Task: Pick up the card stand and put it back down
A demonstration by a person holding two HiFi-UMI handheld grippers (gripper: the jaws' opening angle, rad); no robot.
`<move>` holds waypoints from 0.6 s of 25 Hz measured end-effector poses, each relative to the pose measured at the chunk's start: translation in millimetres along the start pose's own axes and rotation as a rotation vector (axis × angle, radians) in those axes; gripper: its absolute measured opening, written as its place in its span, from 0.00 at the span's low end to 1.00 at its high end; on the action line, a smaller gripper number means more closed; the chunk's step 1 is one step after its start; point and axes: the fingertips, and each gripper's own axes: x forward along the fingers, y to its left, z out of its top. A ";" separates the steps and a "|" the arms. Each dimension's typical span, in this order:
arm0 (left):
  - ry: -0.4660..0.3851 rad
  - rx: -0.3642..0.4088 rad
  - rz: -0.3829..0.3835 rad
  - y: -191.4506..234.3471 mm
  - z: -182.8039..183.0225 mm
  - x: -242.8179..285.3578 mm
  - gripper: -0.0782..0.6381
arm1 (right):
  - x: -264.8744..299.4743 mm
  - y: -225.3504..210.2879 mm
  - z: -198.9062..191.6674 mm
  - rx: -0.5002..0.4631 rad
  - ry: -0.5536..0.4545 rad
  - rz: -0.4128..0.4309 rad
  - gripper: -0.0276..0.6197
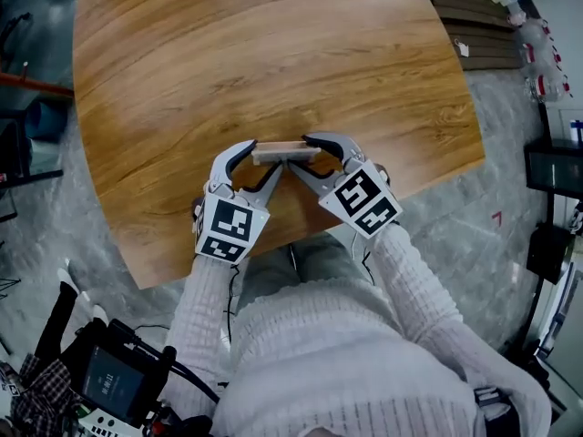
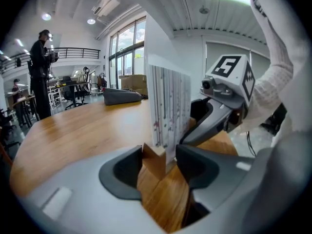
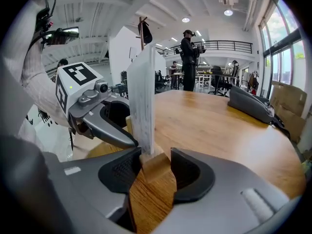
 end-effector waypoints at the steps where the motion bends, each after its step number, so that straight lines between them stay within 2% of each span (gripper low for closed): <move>1: 0.006 -0.002 -0.001 -1.0 -0.4 0.8 0.42 | -0.4 -0.3 -1.1 0.007 0.003 0.001 0.34; 15: 0.066 -0.039 -0.030 -4.8 -5.4 3.4 0.42 | 1.8 2.3 -7.0 0.077 0.016 0.035 0.34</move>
